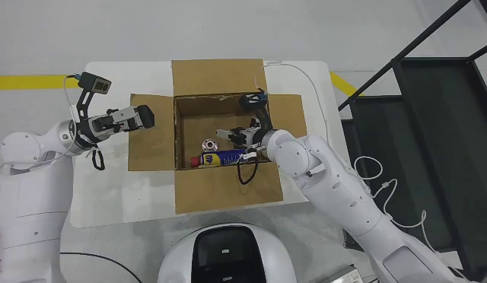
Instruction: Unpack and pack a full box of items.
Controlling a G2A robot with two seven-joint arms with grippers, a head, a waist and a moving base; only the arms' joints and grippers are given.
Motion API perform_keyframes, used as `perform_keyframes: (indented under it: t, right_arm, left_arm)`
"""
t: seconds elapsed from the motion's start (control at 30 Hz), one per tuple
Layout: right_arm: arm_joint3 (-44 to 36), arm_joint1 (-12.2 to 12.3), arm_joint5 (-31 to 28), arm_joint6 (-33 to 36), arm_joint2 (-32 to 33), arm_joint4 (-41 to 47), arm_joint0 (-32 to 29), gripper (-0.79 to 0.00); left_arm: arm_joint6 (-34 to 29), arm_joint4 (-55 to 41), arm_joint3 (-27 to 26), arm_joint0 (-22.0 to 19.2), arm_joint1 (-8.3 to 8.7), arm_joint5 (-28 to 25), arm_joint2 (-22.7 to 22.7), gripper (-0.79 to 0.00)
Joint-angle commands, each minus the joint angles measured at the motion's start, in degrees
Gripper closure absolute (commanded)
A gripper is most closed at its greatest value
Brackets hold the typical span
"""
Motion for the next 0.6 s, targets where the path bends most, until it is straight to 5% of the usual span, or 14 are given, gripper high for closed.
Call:
perform_keyframes:
  t: [0.0,0.33,0.57]
  right_arm:
    - [0.0,0.0,-0.3,0.0,-0.1,0.0,-0.1,-0.785]
    - [6.3,0.2,-15.5,12.9,-4.5,-12.2,8.0,-0.785]
    - [13.3,-0.3,-25.1,14.7,-6.7,-14.6,13.0,-0.785]
  left_arm:
    - [0.0,0.0,0.0,0.0,0.0,0.0,0.0,-0.785]
    - [8.0,6.3,-0.8,0.3,0.46,0.2,0.2,-0.785]
    - [6.4,3.2,-0.6,3.4,1.63,0.6,-3.9,-0.785]
